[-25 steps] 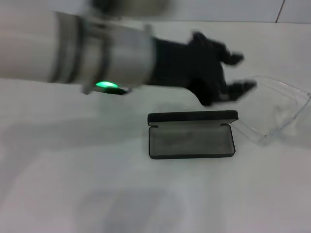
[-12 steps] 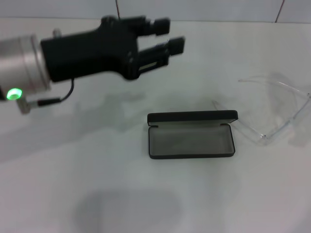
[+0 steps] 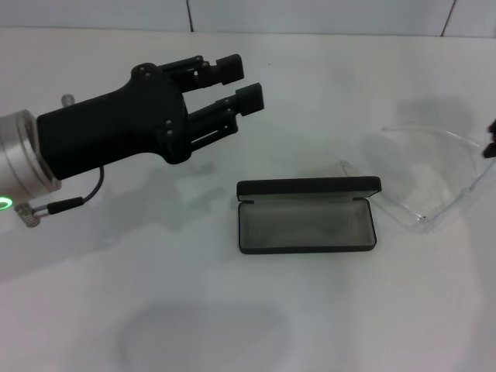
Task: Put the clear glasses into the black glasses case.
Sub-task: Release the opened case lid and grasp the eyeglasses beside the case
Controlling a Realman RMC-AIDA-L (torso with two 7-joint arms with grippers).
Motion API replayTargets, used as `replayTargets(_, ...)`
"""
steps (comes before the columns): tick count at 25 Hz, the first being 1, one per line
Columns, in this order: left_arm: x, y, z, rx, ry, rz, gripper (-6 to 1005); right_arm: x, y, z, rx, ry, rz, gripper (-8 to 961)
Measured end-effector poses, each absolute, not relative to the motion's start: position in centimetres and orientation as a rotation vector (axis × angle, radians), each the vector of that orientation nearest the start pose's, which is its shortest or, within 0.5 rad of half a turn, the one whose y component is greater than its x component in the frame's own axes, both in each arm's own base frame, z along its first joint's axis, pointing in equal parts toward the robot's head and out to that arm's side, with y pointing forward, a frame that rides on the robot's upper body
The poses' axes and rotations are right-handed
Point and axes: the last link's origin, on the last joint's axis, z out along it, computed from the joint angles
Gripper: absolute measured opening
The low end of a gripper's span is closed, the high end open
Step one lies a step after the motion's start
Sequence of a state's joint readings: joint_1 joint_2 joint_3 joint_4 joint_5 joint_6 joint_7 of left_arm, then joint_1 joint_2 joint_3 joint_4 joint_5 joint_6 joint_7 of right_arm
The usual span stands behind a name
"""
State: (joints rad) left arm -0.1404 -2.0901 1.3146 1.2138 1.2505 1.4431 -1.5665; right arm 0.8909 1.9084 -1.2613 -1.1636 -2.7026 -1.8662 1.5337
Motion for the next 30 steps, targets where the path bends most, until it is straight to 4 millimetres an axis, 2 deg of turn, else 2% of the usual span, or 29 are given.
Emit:
replayTargets(5, -18.3, 28.4, 3.2, -2.562, -0.441, -1.201, 474, 15.9, 38.9, 4.4, -2.918, -0.526, -1.184, 690)
replayTargets(7, -18.3, 28.4, 3.2, -2.562, -0.439, -1.201, 474, 15.9, 38.9, 4.1, -2.911, -0.54, -1.2, 690)
replayTargets(8, -18.3, 28.4, 3.2, -2.562, -0.439, -1.201, 474, 15.9, 38.8, 2.9, -2.895, -0.585, -1.244, 690)
replayTargets(12, -18.4, 28.4, 3.2, -2.564, -0.442, -1.198, 474, 16.2, 38.8, 1.6, -2.856, -0.648, -1.305, 690)
replayTargets(24, -18.7, 28.3, 3.0, -2.56, -0.46, -1.199, 475, 17.3, 39.5, -0.2, -2.815, -0.694, -1.359, 690)
replayTargets(30, -18.7, 28.4, 2.9, -2.563, -0.466, -1.201, 475, 17.5, 39.4, -0.7, -2.813, -0.712, -1.39, 641)
